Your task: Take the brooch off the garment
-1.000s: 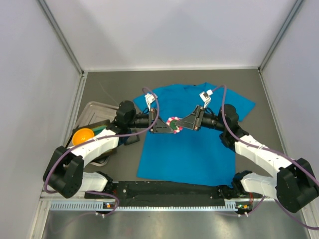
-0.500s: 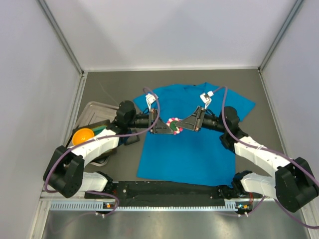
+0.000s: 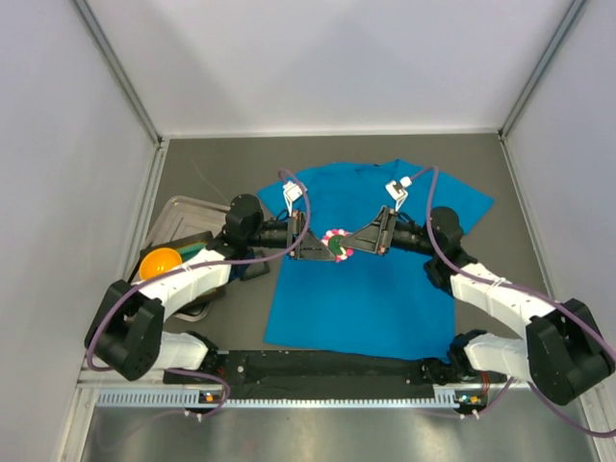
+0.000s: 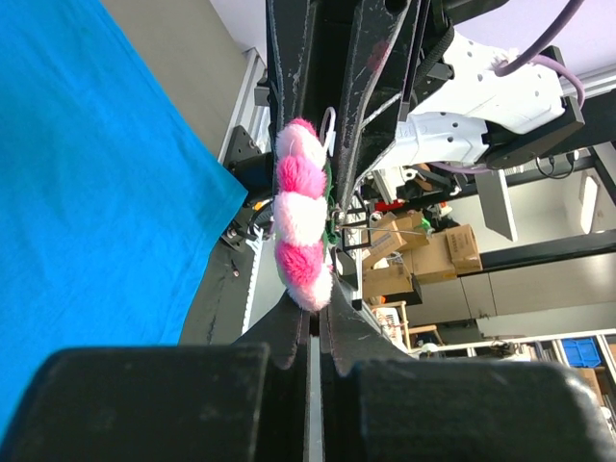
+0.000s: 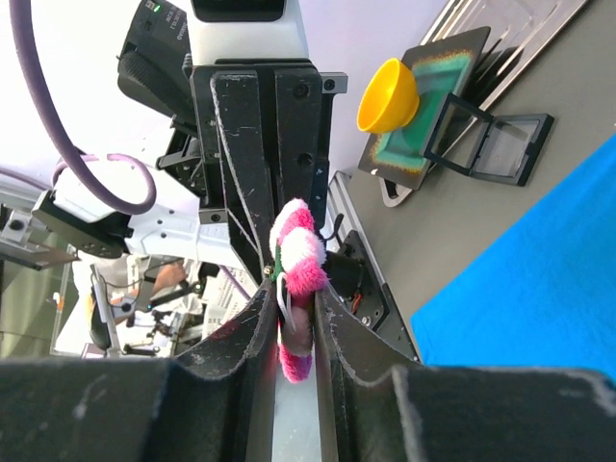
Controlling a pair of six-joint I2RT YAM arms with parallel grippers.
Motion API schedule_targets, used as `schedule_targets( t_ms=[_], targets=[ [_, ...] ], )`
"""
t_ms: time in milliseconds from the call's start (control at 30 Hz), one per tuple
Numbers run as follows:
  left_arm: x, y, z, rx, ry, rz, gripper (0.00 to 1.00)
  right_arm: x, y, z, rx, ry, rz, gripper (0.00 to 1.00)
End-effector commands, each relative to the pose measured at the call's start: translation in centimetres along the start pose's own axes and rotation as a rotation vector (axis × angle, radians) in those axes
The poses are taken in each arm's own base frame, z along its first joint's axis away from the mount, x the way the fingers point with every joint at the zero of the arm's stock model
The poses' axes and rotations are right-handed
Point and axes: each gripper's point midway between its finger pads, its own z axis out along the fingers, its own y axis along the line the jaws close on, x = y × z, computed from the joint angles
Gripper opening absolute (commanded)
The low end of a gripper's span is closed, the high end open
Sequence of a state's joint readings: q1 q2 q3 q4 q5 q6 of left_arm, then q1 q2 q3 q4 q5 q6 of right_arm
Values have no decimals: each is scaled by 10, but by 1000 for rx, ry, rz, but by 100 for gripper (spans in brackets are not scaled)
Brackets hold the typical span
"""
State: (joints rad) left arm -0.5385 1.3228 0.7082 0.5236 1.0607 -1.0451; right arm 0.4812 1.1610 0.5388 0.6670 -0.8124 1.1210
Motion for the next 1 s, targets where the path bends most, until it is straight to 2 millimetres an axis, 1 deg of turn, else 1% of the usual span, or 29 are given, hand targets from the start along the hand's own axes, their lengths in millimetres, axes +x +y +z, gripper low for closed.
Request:
schedule_targets(
  t_ms=[0, 33, 133, 233, 400, 533, 567, 600, 667, 700, 733, 767, 800, 833, 867, 900, 933, 967],
  targets=[
    [-4, -8, 2, 41, 7, 80, 0, -1, 15, 0, -80, 21, -53, 15],
    [-3, -8, 2, 44, 12, 82, 0, 0, 17, -1, -90, 32, -54, 15],
    [-2, -8, 2, 49, 25, 83, 0, 2, 14, 1, -95, 48, -49, 8],
    [-3, -9, 2, 52, 25, 88, 0, 3, 15, 1, -101, 50, -53, 0],
    [-3, -9, 2, 51, 26, 87, 0, 4, 15, 0, -109, 52, -56, 0],
    [-3, -10, 2, 54, 27, 93, 0, 5, 19, -1, -134, 53, -41, 0],
    [-3, -10, 2, 54, 27, 93, 0, 4, 22, -1, -146, 47, -49, 0],
    [-5, -10, 2, 52, 20, 95, 0, 3, 21, -2, -144, 38, -41, 0],
    [-5, -10, 2, 44, 7, 97, 0, -3, 24, -2, -152, -3, -32, 0],
    [-9, -10, 1, 35, -16, 103, 0, -2, 22, -3, -150, -14, -23, 0],
    [-11, -10, 2, 28, -32, 105, 4, -7, 22, -3, -143, -48, -16, 0],
    [-12, -7, 1, 15, -49, 101, 13, -9, 24, -4, -140, -71, -20, 0],
    [-13, -12, -1, 15, -67, 118, 16, -9, 18, -4, -113, -85, -1, 0],
    [-19, -12, -2, -3, -109, 145, 21, -16, 14, -4, -90, -126, -5, 0],
    [-18, -7, -3, -27, -125, 143, 36, -18, 10, -4, -71, -147, 3, 0],
    [-22, -10, -7, -50, -159, 196, 42, -20, 5, -4, -42, -162, 22, 0],
    [-28, -7, -8, -86, -205, 213, 50, -27, 2, -4, -24, -207, 34, 0],
    [-26, -2, -9, -114, -225, 219, 59, -29, -1, -3, -14, -227, 49, 0]
  ],
)
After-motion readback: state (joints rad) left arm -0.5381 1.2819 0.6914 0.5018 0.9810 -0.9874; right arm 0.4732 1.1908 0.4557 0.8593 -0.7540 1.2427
